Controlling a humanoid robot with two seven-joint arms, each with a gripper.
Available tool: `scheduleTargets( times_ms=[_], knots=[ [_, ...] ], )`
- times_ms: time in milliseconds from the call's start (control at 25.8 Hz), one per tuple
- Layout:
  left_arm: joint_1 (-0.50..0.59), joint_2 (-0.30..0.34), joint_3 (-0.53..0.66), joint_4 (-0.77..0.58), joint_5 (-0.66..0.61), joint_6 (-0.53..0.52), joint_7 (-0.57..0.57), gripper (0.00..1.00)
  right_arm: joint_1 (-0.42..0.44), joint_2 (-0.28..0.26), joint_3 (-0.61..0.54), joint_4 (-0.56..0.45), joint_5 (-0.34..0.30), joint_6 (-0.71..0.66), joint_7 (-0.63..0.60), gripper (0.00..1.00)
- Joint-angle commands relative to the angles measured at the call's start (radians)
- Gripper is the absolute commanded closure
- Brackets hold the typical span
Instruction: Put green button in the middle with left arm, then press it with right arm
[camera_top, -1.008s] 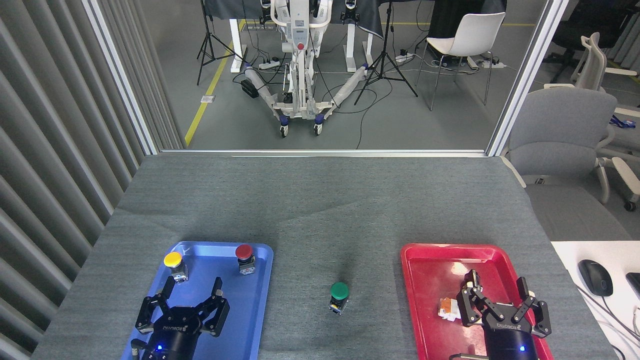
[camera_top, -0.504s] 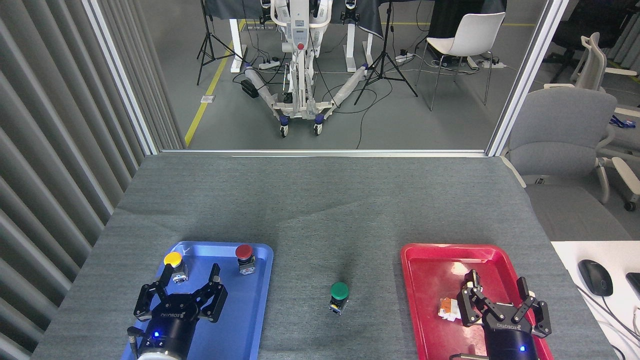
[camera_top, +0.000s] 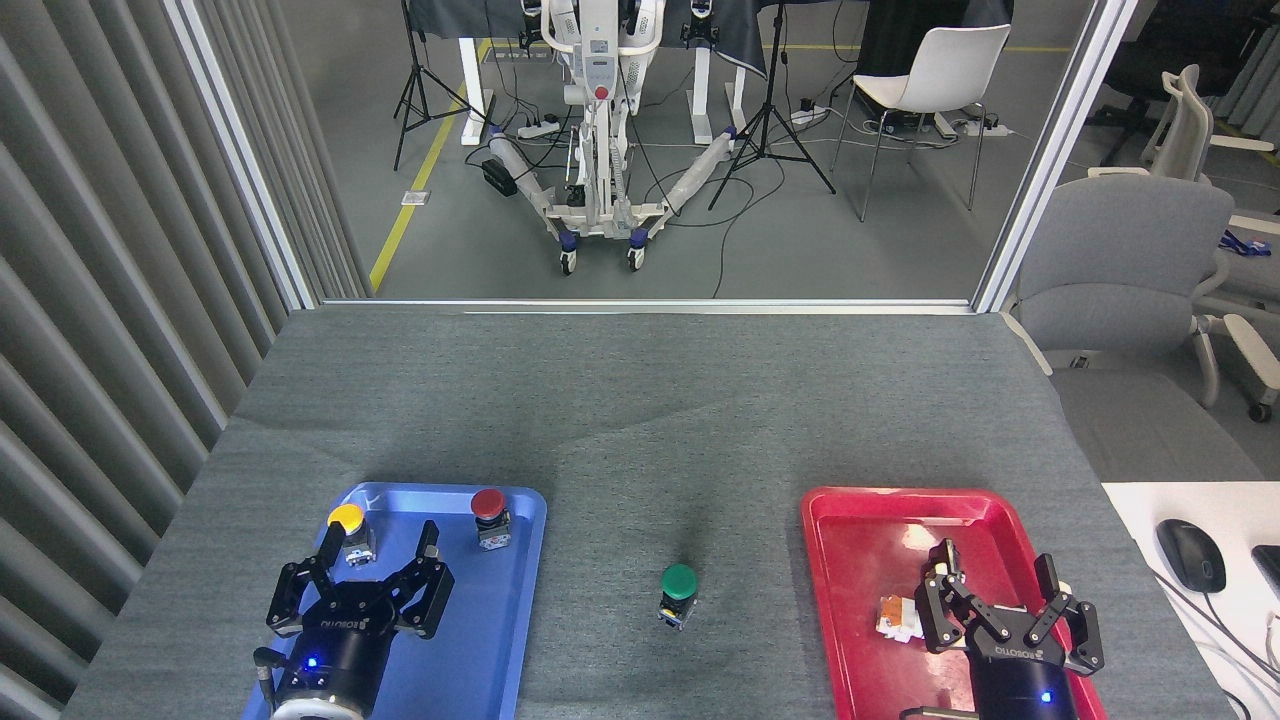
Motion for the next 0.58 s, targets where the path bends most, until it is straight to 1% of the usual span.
scheduleTargets(
  times_ms=[0, 543],
  knots=[
    [-0.001, 0.000, 0.000, 0.000, -0.001, 0.000, 0.001, 0.00, -0.001, 0.000, -0.002, 0.000, -0.001, 0.001, 0.000, 0.00],
    [0.000, 0.000, 0.001, 0.005, -0.001, -0.008, 0.003, 0.00, 0.000, -0.002, 0.001, 0.000, -0.001, 0.001, -0.003, 0.00]
  ],
)
